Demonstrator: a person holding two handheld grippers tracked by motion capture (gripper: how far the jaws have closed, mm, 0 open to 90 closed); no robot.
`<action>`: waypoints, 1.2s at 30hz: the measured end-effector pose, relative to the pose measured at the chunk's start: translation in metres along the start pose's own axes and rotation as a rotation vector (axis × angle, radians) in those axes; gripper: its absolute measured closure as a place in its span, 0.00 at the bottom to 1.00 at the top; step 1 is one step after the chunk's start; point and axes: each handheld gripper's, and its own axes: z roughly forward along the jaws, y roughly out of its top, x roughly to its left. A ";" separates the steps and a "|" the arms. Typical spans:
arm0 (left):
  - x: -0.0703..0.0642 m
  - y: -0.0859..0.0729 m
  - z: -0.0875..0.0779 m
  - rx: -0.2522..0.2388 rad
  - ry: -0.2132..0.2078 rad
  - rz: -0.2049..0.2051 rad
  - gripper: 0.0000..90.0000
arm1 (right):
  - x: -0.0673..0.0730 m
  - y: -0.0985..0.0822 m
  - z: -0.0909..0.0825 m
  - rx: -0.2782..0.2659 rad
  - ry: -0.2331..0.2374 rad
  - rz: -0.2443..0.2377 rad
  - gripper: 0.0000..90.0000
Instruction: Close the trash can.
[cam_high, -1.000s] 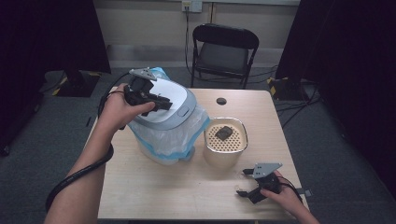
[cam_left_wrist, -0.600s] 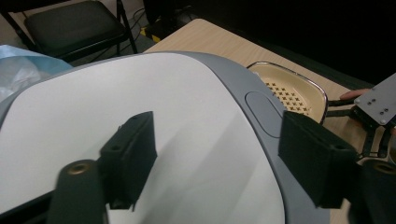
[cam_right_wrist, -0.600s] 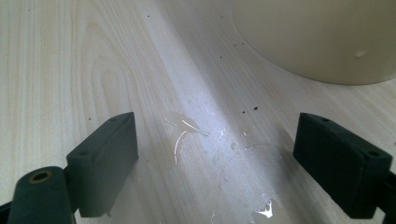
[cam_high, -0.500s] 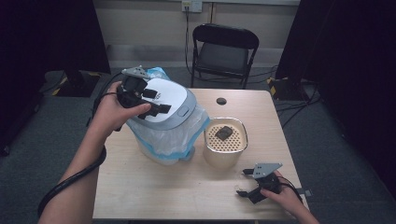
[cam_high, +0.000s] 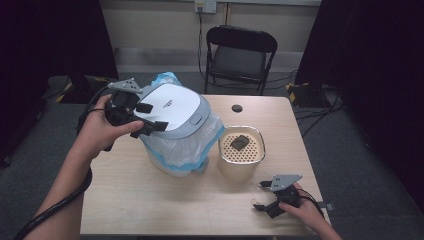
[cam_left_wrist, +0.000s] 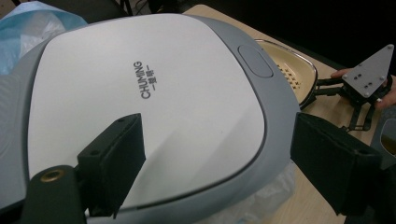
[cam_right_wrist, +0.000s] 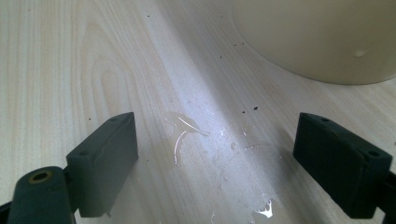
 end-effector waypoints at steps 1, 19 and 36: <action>0.001 -0.002 -0.003 0.001 0.002 0.002 0.19 | 0.000 0.000 0.000 0.000 0.000 0.001 0.15; 0.000 -0.051 -0.035 -0.024 0.014 -0.041 0.18 | 0.000 0.000 0.000 -0.001 -0.002 0.001 0.15; -0.005 -0.116 -0.013 -0.034 0.001 -0.043 0.18 | 0.000 0.000 0.000 0.000 0.000 0.000 0.15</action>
